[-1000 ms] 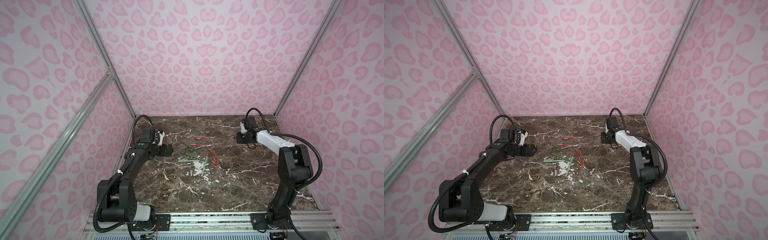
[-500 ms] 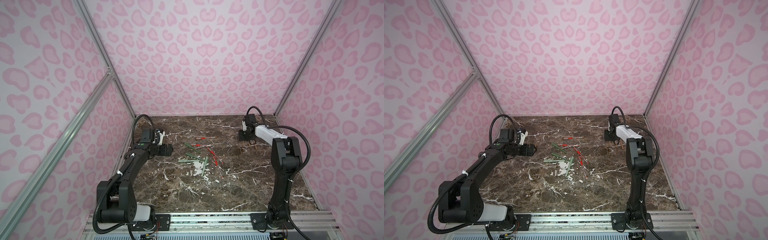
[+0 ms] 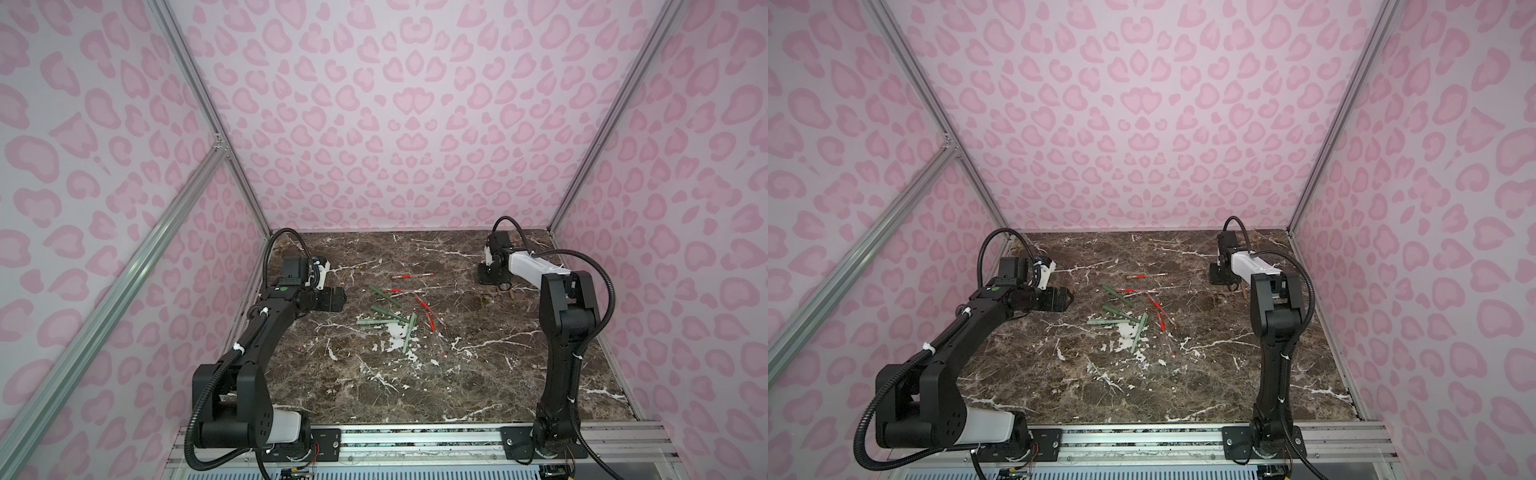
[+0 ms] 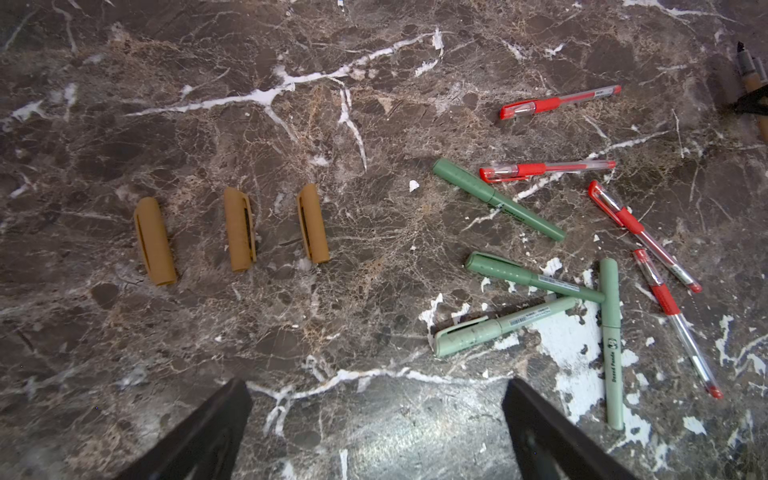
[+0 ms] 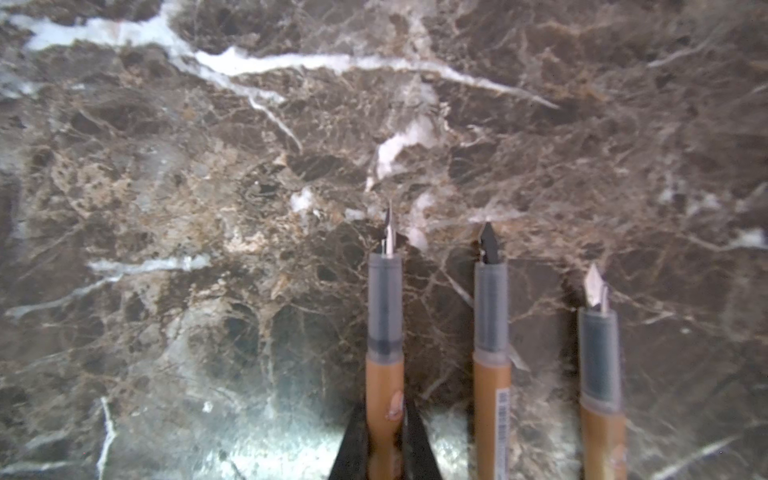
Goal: Open the pen caps
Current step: 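Lower the uncapped tan marker beside the other markers and open the right gripper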
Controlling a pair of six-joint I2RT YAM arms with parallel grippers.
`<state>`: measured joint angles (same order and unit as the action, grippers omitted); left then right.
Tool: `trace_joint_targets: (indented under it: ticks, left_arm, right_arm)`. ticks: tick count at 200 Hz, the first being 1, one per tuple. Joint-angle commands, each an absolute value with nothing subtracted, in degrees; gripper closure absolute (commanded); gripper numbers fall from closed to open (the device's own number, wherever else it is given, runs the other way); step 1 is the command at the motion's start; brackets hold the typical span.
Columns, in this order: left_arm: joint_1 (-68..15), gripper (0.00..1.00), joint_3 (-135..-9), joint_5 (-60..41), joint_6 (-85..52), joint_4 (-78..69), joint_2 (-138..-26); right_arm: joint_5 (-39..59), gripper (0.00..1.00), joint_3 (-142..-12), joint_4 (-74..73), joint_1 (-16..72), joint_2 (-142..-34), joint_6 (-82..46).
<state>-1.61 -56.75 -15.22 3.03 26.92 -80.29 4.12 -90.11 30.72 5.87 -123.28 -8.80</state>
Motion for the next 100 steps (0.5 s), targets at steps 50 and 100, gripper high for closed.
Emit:
trace_joint_targets:
  ticks: [50,100]
  left_arm:
    - [-1.5,0.02,-57.5,-15.7,3.9,26.1,-80.0]
    - [-1.4,0.02,-57.3,-15.5,4.0,25.9,-79.8]
  right_arm:
    - [4.3,0.66,-89.8,32.6,6.2,-118.6,-9.4]
    - [7.0,0.61,-85.8,33.0,9.1,-111.2,-8.9]
